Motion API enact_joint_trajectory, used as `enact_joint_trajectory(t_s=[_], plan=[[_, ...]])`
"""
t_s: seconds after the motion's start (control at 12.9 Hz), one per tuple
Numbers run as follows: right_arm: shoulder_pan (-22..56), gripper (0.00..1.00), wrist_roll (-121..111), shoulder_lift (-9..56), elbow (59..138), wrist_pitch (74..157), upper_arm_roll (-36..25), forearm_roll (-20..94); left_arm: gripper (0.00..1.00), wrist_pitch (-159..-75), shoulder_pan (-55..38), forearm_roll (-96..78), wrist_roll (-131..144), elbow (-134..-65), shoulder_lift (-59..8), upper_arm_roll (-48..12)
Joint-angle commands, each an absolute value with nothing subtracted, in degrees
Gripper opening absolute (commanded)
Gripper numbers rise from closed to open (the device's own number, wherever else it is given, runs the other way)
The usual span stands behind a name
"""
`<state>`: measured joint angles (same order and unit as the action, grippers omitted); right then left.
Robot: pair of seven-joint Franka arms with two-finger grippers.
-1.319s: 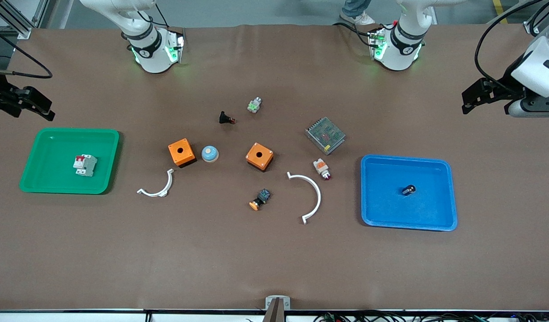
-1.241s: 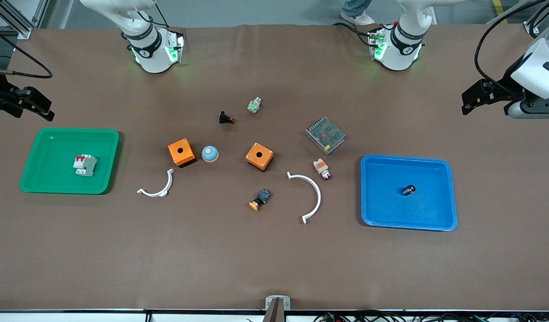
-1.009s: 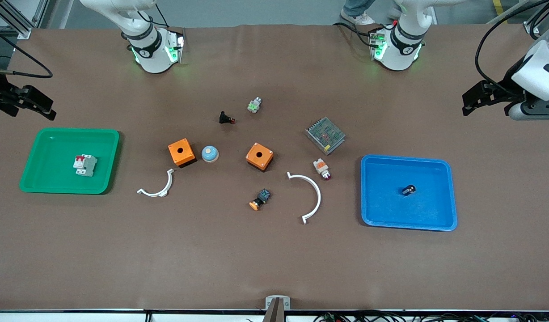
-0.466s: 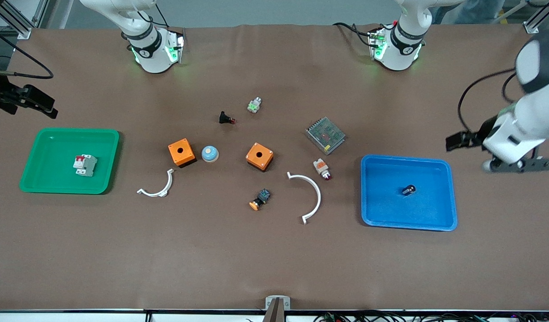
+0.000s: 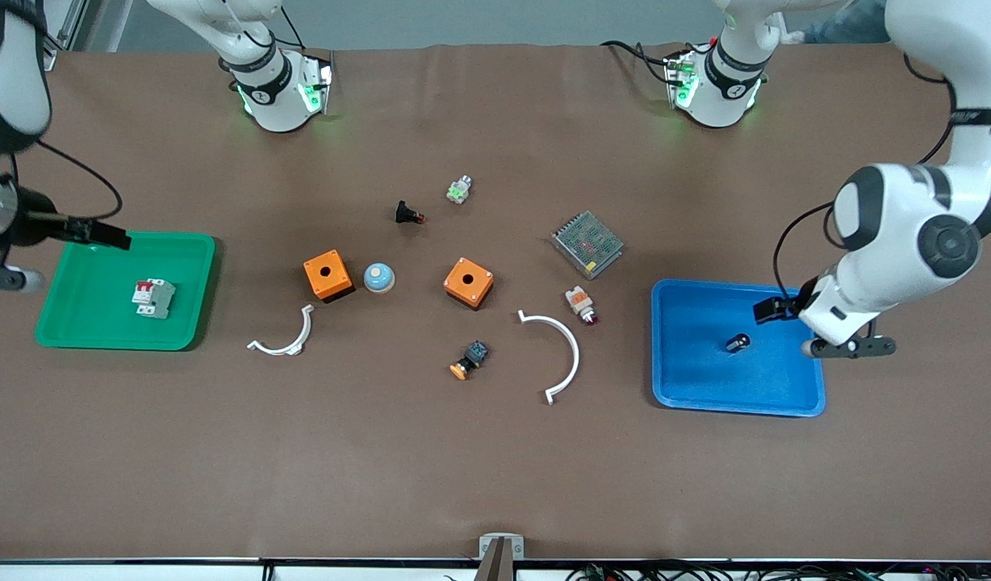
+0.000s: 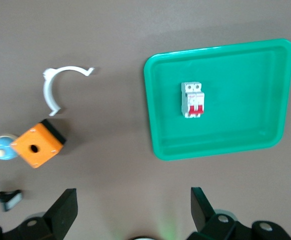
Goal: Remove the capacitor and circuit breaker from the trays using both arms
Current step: 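Lower the right gripper to the breaker while the left gripper reaches the capacitor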
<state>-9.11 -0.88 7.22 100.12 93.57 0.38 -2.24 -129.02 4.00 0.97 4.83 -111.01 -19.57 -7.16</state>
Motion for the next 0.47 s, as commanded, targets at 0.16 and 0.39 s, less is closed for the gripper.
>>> enact_joint_trajectory(t_s=[0.16, 0.39], plan=[[-17.39, 1.0, -13.16, 14.32, 107.37, 110.26, 1.05, -2.81, 0.85, -139.39, 4.04, 0.7, 5.36, -110.48, -29.26, -7.29], [-19.77, 1.0, -17.83, 16.25, 115.64, 124.15, 1.05, -2.73, 0.75, -139.83, 3.78, 0.7, 5.45, -110.3, -31.02, -7.47]])
